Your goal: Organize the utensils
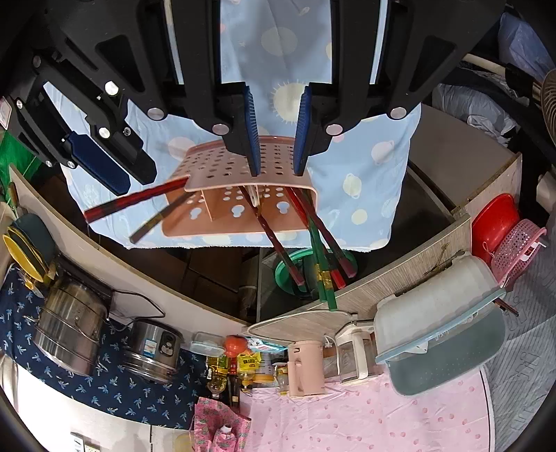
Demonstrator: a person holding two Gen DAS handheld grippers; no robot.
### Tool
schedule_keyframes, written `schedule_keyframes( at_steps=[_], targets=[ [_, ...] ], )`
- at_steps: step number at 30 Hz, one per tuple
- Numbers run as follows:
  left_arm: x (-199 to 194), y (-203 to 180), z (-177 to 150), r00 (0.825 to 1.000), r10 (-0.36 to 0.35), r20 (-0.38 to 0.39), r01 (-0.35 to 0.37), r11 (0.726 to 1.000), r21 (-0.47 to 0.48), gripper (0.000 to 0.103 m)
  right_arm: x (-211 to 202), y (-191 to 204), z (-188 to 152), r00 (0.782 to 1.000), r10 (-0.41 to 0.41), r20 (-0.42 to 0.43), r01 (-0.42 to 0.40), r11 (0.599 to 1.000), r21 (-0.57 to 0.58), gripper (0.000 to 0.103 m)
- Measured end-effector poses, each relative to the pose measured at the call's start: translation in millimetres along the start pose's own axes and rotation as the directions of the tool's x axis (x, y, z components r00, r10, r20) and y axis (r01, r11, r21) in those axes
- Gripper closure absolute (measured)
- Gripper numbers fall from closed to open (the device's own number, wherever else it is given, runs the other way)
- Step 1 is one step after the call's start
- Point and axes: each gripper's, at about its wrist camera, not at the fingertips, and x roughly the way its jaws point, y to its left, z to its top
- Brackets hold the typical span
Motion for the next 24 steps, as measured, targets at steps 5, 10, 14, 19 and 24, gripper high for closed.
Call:
schedule_keyframes(
  at_steps=[5, 10, 14, 19, 24],
  targets=[
    [-10, -9, -13, 1.000, -0.007, 0.002, 0.007, 1.000, 0.008, 0.084, -17, -3, -11, 1.000, -0.009, -0.004, 0.009, 1.000, 0.008, 0.079],
    [-18, -19, -26, 1.000, -0.014, 0.002, 0.014, 1.000, 0.015, 0.083, -30, -8, -21, 1.000, -0.017, -0.008, 0.017, 1.000, 0.024, 0.075],
    [-23, -27, -35, 1.000, -0.002, 0.011, 0.002, 1.000, 0.023, 0.074, -37, -13, -29, 1.000, -0.027, -0.014, 0.027, 0.999, 0.033, 0.074],
    [-28, -33, -43, 1.000, 0.004, 0.017, -0.004, 1.000, 0.021, 0.068, -44, -17, -39, 0.999, -0.044, -0.029, 0.045, 0.998, 0.036, 0.072],
    [-29, -36, -52, 1.000, 0.013, 0.014, -0.013, 1.000, 0.018, 0.059, -50, -26, -50, 0.997, -0.061, -0.042, 0.064, 0.996, 0.064, 0.062]
  ],
)
